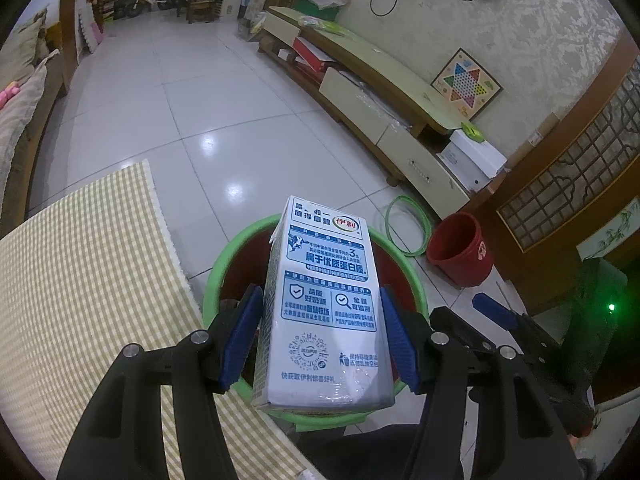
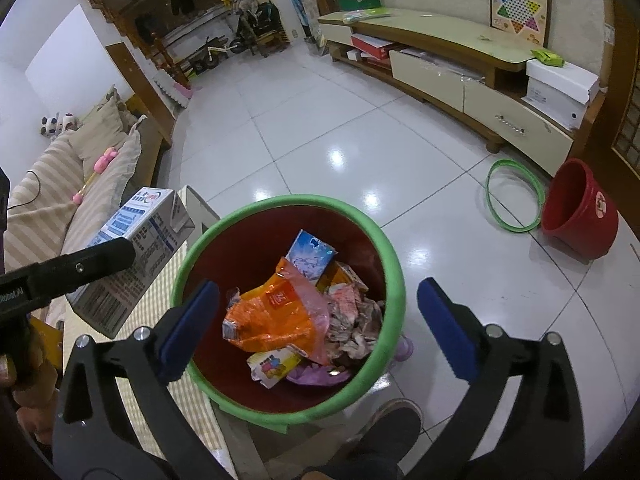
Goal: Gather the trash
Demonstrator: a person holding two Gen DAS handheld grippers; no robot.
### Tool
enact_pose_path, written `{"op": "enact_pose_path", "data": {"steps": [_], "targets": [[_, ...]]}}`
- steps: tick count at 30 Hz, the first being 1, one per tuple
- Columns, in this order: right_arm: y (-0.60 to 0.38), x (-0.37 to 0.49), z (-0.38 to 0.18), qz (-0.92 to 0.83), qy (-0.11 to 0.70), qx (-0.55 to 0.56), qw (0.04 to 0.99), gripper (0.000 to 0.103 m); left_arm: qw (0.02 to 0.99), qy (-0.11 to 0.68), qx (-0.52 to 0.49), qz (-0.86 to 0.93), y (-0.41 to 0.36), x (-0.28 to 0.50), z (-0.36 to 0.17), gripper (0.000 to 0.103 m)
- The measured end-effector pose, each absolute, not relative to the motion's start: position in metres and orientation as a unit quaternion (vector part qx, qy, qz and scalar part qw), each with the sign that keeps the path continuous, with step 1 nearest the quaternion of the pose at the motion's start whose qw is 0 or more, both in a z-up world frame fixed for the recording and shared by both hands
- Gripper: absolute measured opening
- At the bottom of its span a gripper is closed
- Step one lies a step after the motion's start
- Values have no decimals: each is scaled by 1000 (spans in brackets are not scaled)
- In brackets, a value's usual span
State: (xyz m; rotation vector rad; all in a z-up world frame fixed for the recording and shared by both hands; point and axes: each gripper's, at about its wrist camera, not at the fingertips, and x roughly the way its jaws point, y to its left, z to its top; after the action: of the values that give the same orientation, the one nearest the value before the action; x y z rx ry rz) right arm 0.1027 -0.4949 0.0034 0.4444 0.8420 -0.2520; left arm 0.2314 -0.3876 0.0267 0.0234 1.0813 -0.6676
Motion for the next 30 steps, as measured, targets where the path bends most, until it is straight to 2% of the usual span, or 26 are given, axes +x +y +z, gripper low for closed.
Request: {"op": "enact_pose_path", "data": {"steps": [14, 17, 20, 30], "targets": [[-490, 100, 3, -123, 409, 207, 880, 98, 799, 510, 13, -317, -396, 235, 27, 58], [-488, 101, 3, -123, 409, 203, 881, 98, 805, 504, 3, -314, -391, 236, 30, 83], [-485, 101, 5, -122, 409, 196, 883, 98, 810, 497, -5, -312, -383, 236, 35, 95], [-446, 109, 21, -96, 403, 165, 895, 98, 829, 481, -9, -286, -325, 229, 52, 95]]}}
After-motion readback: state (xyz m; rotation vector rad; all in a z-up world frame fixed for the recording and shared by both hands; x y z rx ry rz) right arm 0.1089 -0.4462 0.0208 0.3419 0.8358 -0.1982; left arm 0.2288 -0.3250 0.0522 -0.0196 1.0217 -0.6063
